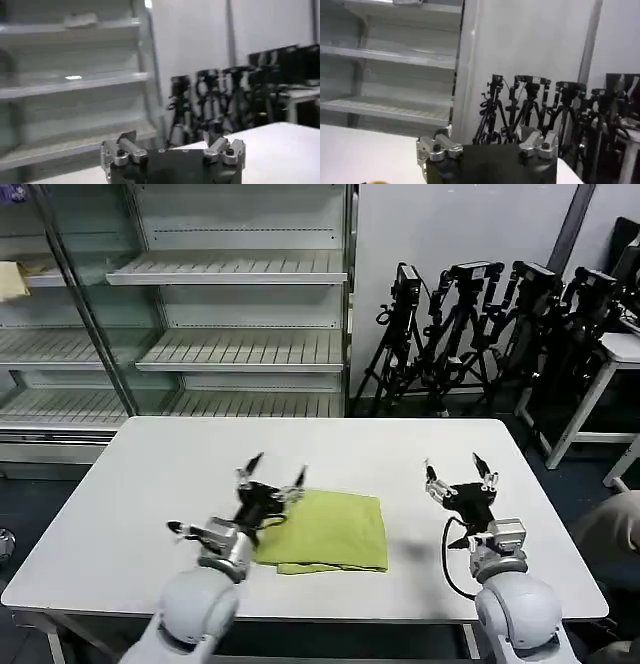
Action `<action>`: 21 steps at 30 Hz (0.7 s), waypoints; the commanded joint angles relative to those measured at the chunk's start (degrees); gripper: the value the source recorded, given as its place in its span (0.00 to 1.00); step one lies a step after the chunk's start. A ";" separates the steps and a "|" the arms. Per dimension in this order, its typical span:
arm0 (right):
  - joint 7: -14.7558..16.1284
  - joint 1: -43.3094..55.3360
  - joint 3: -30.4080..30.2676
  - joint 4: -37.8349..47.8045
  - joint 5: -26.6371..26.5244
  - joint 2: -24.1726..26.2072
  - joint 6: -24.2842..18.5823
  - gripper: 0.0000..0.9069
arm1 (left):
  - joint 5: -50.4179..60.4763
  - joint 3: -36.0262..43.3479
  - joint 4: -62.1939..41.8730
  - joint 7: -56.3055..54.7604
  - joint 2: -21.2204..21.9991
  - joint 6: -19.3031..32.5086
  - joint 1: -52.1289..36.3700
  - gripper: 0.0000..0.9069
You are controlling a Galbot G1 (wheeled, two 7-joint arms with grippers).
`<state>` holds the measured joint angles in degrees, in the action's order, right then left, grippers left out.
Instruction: Fold and organize the clothes.
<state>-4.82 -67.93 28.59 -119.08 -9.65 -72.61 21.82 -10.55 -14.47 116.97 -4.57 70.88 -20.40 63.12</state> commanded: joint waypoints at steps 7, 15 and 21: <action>0.50 2.64 -2.19 6.45 1.38 -0.22 -2.41 1.00 | 3.44 -18.94 -1.54 7.92 -2.26 7.44 10.05 1.00; 3.14 -0.14 3.62 5.80 2.37 1.22 -5.62 1.00 | 4.30 -16.33 -1.11 7.86 -2.75 9.57 9.40 1.00; 4.24 -1.00 4.95 6.21 5.22 0.70 -8.11 1.00 | 7.38 -14.05 -1.34 6.90 -4.54 12.76 9.23 1.00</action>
<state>-2.19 -67.88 30.41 -113.66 -7.13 -72.05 17.45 -6.54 -28.65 116.16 2.10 68.13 -12.16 71.17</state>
